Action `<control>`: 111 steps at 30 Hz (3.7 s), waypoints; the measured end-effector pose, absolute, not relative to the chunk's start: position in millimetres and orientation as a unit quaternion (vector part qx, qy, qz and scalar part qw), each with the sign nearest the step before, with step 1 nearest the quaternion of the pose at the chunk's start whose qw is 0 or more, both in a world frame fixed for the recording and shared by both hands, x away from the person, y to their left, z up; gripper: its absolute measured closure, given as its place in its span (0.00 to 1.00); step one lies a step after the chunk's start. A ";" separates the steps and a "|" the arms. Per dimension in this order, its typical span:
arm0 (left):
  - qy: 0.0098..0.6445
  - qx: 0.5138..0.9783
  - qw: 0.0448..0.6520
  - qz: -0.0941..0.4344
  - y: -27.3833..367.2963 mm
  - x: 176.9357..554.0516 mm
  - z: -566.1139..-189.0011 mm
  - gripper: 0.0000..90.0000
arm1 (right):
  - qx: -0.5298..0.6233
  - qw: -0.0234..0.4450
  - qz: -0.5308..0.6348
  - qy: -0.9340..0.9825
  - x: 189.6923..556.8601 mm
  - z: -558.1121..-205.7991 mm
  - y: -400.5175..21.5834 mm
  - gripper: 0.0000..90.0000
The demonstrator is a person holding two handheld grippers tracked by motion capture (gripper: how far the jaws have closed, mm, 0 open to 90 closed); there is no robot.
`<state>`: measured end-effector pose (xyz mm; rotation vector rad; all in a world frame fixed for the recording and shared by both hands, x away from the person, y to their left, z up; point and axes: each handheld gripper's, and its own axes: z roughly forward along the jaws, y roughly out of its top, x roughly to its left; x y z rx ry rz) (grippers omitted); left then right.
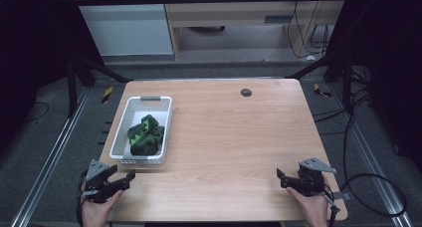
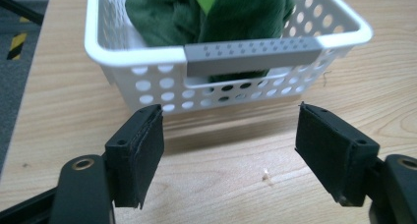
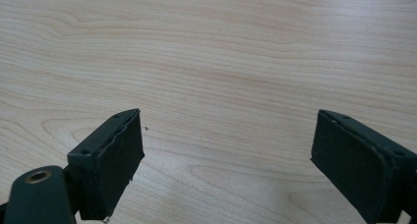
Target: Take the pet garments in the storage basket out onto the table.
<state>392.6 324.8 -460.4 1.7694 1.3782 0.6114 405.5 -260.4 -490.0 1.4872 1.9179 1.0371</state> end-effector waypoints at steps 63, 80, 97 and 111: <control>0.501 0.712 0.423 0.253 309.1 450.4 -378.1 0.25 | 0.511 0.270 0.388 0.718 397.8 -484.7 -253.1 0.19; 0.505 0.737 0.376 0.245 301.8 482.3 -377.9 0.23 | 0.507 0.268 0.386 0.722 399.8 -486.0 -253.3 0.19; 0.505 0.772 0.319 0.216 296.7 508.6 -384.5 0.19 | 0.506 0.264 0.385 0.725 401.2 -486.9 -253.5 0.19; 0.502 0.793 0.286 0.195 290.1 522.9 -391.2 0.14 | 0.508 0.259 0.383 0.727 401.6 -487.7 -253.7 0.19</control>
